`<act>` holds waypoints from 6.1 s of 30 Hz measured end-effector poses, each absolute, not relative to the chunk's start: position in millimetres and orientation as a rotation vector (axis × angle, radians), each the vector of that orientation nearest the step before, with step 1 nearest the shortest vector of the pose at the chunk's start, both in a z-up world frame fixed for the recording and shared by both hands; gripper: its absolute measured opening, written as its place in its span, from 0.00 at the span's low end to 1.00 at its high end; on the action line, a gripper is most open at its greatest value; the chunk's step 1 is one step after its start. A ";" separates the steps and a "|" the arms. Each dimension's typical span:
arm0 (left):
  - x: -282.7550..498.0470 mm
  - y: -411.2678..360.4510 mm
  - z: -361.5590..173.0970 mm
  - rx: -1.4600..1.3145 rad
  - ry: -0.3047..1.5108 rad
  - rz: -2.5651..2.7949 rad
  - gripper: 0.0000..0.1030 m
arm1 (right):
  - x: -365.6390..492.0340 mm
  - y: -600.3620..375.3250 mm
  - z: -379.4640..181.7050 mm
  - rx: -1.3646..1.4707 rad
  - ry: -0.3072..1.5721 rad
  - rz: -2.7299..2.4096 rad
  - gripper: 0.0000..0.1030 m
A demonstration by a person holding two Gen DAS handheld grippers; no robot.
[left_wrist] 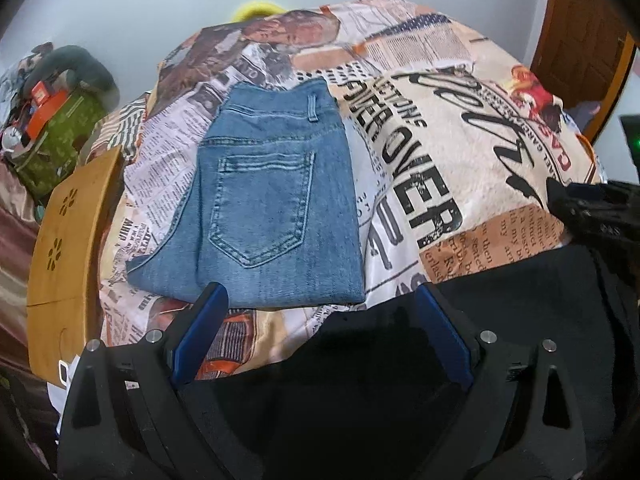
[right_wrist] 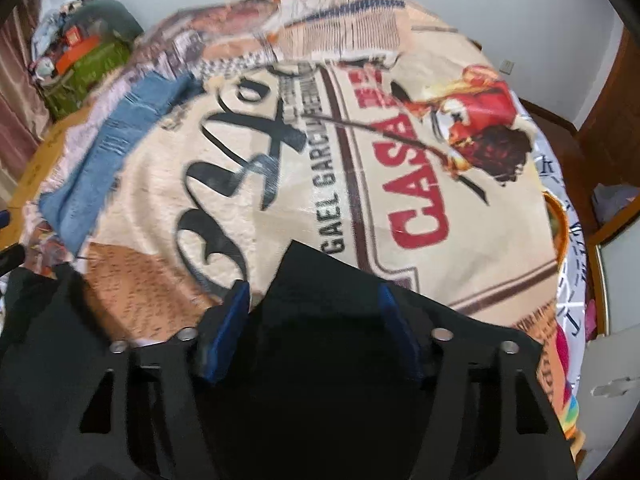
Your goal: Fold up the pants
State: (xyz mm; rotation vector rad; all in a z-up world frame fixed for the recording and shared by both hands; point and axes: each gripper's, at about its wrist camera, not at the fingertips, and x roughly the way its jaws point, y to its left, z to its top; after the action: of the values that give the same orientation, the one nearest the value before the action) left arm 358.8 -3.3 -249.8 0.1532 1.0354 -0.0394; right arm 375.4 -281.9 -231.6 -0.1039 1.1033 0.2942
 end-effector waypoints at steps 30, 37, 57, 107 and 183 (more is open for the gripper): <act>281.8 -114.8 -223.2 0.290 1.075 -0.295 0.92 | 259.6 -392.2 -100.9 0.013 0.798 0.177 0.07; 261.1 -142.1 -234.8 0.298 1.131 -0.358 0.92 | 215.5 -422.6 -114.2 0.041 0.829 0.113 0.07; 245.9 -149.4 -237.8 0.297 1.109 -0.328 0.93 | 159.8 -440.0 -210.5 0.055 1.072 0.000 0.19; 269.1 208.5 -292.7 -0.183 1.198 0.149 0.98 | 312.2 -60.8 -205.1 -0.486 1.100 0.755 0.64; 156.4 89.0 -260.0 0.051 1.142 -0.150 0.88 | 179.7 -123.1 -183.2 -0.275 1.099 0.807 0.51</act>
State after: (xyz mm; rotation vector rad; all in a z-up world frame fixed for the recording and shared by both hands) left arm 156.4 89.0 -260.0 0.0512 1.1416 -0.1503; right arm 179.7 -123.1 -183.2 -0.2746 1.0993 0.8073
